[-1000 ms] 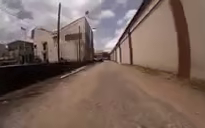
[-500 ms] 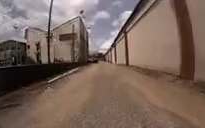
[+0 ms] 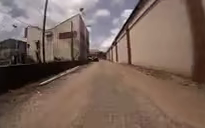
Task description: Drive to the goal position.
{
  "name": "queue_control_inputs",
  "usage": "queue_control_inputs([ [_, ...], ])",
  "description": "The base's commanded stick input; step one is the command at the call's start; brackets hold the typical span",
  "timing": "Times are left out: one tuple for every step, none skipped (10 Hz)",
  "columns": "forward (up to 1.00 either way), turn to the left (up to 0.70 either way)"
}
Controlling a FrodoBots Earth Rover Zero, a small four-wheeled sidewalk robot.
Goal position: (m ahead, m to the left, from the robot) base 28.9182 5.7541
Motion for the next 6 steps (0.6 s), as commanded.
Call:
queue_control_inputs([
  [0.85, 0.0],
  [0.85, 0.0],
  [0.85, 0.0],
  [0.85, 0.0],
  [0.85, 0.0],
  [0.85, 0.0],
])
